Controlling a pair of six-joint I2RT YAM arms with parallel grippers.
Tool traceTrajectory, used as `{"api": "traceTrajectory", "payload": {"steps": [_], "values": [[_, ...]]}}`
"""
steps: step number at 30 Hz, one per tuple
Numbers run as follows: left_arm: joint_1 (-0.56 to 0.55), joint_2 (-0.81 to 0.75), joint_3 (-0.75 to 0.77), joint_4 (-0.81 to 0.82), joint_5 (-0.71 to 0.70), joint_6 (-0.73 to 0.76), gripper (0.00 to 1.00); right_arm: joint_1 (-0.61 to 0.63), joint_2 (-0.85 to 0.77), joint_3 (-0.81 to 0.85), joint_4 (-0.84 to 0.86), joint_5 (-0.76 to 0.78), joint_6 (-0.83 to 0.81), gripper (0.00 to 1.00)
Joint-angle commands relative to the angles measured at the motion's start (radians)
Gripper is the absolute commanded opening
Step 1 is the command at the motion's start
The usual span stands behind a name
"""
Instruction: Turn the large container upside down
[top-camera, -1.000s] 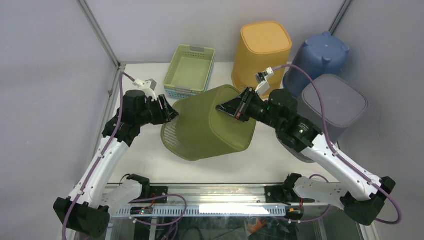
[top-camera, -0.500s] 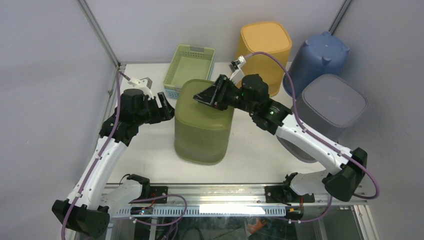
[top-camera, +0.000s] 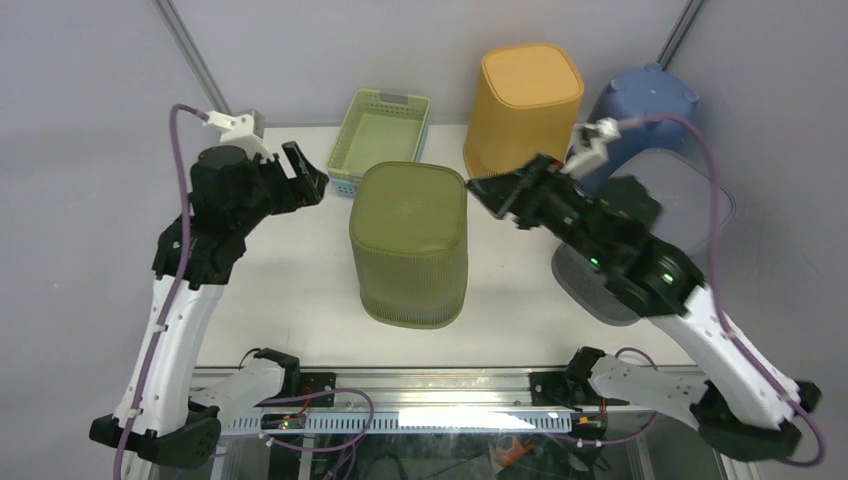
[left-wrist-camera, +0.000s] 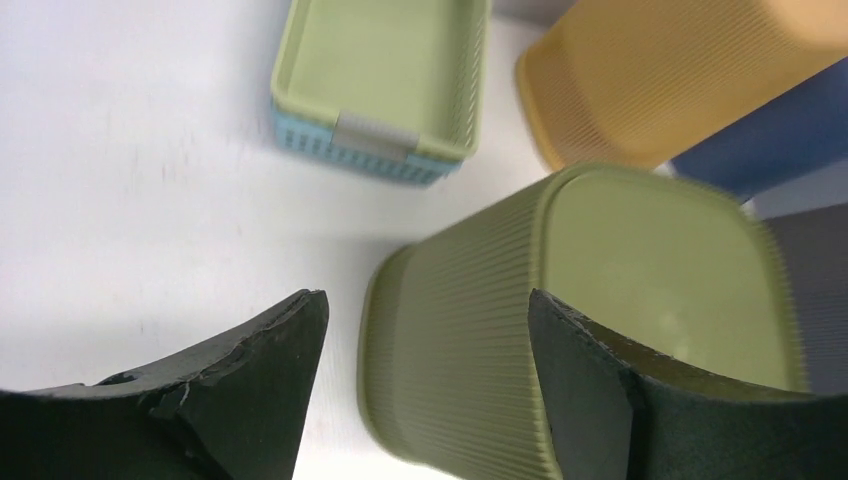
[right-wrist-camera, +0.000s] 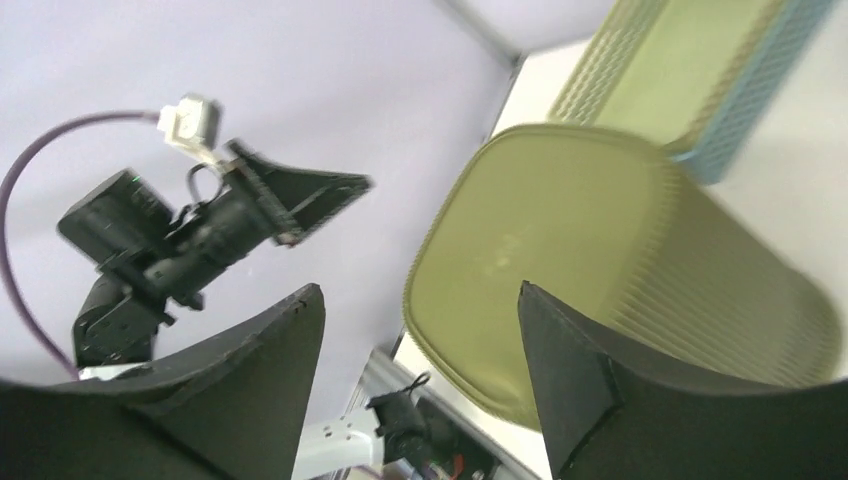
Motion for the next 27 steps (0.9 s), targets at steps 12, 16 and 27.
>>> {"api": "traceTrajectory", "payload": {"steps": [12,16,27], "values": [[-0.221,0.121,0.326,0.074,0.161,0.031,0.77,-0.001,-0.129,-0.209,-0.418,0.331,0.032,0.76],[-0.272,0.121,0.314,0.096,0.166,0.022,0.78,-0.001,-0.063,-0.29,-0.251,0.218,0.024,0.74],[-0.277,0.077,0.39,0.05,0.094,0.035,0.8,0.129,0.514,-0.101,0.354,-0.123,0.139,0.73]]}}
